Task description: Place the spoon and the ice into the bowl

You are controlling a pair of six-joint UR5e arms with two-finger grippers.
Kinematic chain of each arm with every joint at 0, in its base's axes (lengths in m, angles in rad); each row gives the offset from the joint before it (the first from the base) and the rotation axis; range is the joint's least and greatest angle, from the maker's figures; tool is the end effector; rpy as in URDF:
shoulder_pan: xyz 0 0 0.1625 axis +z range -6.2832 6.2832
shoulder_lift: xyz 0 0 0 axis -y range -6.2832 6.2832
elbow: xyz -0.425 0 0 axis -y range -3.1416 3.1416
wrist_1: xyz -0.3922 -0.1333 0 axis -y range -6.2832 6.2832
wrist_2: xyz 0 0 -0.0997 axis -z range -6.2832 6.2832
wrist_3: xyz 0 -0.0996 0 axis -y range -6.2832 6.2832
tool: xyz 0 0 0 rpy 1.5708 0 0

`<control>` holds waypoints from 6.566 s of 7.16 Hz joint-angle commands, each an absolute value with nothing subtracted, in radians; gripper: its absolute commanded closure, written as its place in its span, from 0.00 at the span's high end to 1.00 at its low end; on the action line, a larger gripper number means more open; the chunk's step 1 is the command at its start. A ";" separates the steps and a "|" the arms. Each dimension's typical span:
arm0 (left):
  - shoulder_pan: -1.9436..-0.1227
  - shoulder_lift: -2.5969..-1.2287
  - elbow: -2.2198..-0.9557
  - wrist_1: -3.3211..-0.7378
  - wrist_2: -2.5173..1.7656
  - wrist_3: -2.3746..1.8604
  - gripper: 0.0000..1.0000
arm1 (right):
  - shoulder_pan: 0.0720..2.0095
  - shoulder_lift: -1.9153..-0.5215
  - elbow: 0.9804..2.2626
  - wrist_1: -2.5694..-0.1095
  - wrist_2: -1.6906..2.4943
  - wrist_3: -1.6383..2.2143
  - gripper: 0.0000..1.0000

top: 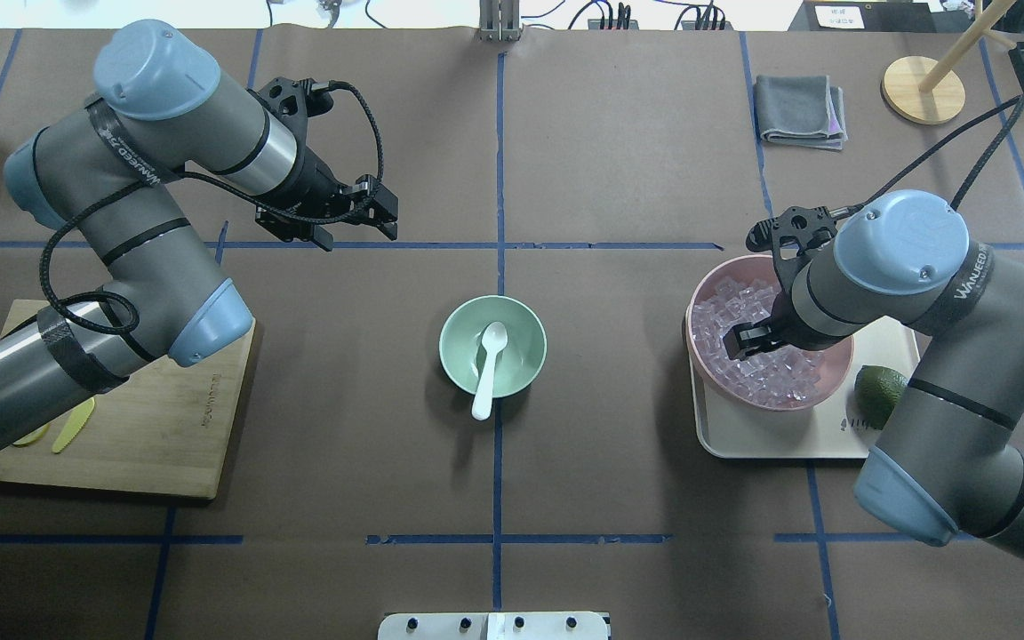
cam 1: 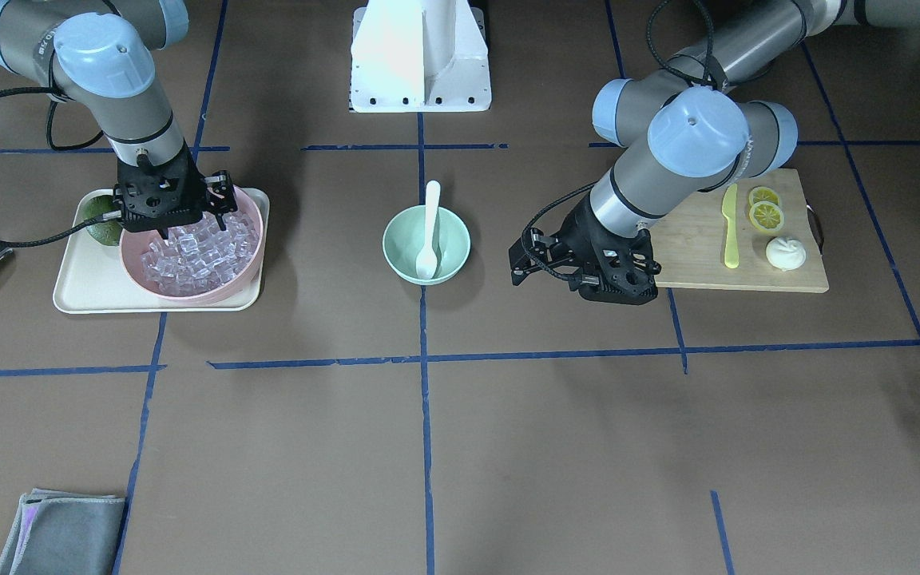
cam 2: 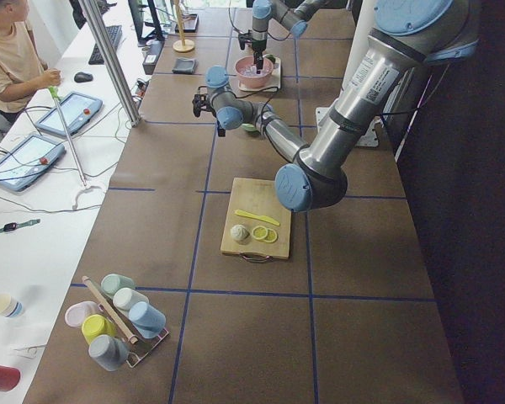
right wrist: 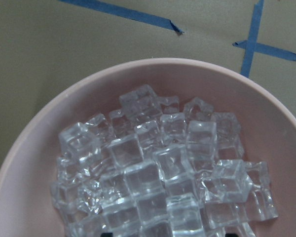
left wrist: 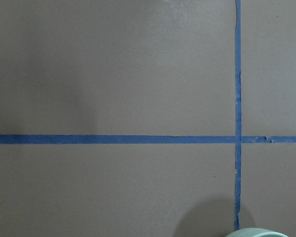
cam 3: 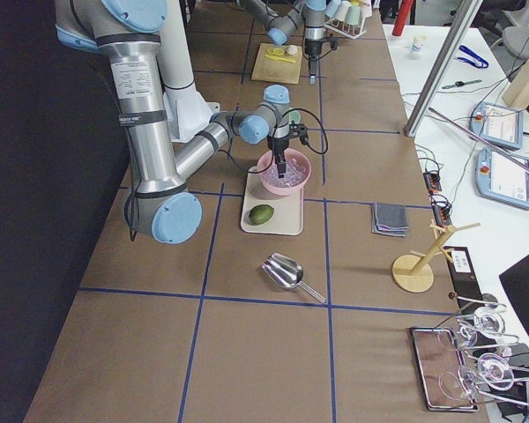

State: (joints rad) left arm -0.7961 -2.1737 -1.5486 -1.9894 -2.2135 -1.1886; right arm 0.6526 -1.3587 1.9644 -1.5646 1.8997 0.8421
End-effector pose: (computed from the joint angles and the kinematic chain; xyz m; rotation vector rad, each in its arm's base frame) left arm 0.4300 -0.5445 0.2567 0.0466 1.1222 -0.0486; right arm -0.3737 -0.4129 0.3746 0.1408 -0.6709 -0.1737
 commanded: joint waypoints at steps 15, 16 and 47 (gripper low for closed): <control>-0.805 -2.126 -1.646 -2.011 -2.212 -1.200 0.95 | 0.485 -0.988 1.723 -1.302 1.838 1.408 0.01; -0.805 -2.115 -1.646 -2.023 -2.212 -1.201 0.95 | 0.482 -0.958 1.700 -1.290 1.838 1.420 0.01; -1.571 -1.620 -1.699 -1.332 -2.330 0.137 1.00 | 1.560 -1.494 1.459 -1.514 2.385 -0.269 1.00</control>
